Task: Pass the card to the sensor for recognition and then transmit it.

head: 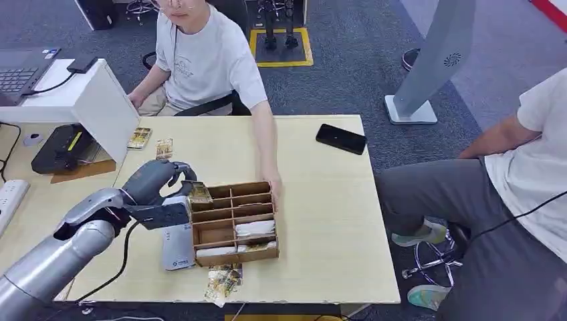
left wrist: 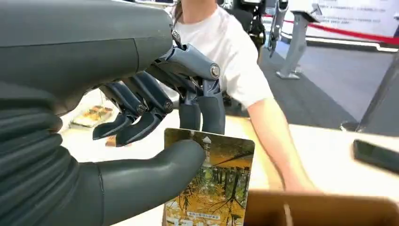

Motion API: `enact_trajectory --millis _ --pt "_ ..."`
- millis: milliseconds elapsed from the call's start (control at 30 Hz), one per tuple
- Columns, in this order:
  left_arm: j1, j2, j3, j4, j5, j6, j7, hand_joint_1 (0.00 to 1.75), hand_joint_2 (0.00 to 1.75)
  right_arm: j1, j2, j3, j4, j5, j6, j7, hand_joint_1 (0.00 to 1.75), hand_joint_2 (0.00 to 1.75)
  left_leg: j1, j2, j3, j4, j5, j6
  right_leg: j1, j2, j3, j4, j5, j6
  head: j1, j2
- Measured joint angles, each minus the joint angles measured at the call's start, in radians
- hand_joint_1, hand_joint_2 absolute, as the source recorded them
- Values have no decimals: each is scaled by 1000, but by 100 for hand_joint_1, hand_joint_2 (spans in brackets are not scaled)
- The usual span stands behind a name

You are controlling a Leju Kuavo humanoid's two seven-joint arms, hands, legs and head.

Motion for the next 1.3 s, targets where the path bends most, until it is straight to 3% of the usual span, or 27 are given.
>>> enact_trajectory --millis 167,300,400,533,633,800,967,1167,1300 --pt "-134 90 63 -72 143 -139 -3 175 175 7 -3 0 0 0 2 -18 0 0 1 0 0 0 1 0 0 0 0 0 0 0 1 0" --pt "-262 154 129 -118 208 -198 0 175 175 9 -9 10 -9 -43 29 -26 0 0 1 1 0 0 1 0 0 1 -1 1 0 -1 2 0" --pt "-394 185 155 -133 258 -263 38 175 175 20 -9 90 -8 -170 9 -38 0 0 2 -1 -3 1 1 -1 1 -1 -2 1 0 -1 -1 0" --pt "-591 205 195 -134 428 -312 115 175 175 21 -10 140 -8 -184 0 -42 0 0 2 0 -3 1 1 -1 1 0 -2 1 1 0 0 0" --pt "-675 229 201 -134 459 -328 138 175 175 26 -9 155 -7 -190 -4 -42 0 0 1 0 -3 1 1 -1 1 1 -2 1 0 -1 0 0" --pt "-717 259 201 -134 410 -314 145 175 175 29 -9 166 -7 -195 -5 -42 0 0 2 0 -3 0 1 -1 1 0 -2 1 0 -1 0 0" --pt "-733 264 184 -102 259 -219 205 175 175 35 -9 174 -7 -196 -4 -51 0 0 2 0 -2 0 1 -1 0 0 -2 1 0 -1 0 0" --pt "-646 261 143 -75 160 -144 220 175 175 68 -23 184 -7 -187 16 -106 0 0 1 -1 -2 1 2 -1 0 0 -2 1 1 -1 0 0" --pt "-586 243 119 -50 36 -85 248 175 175 83 -34 192 -7 -188 17 -110 0 0 1 0 -2 1 1 -1 0 0 -2 1 1 -1 0 0"
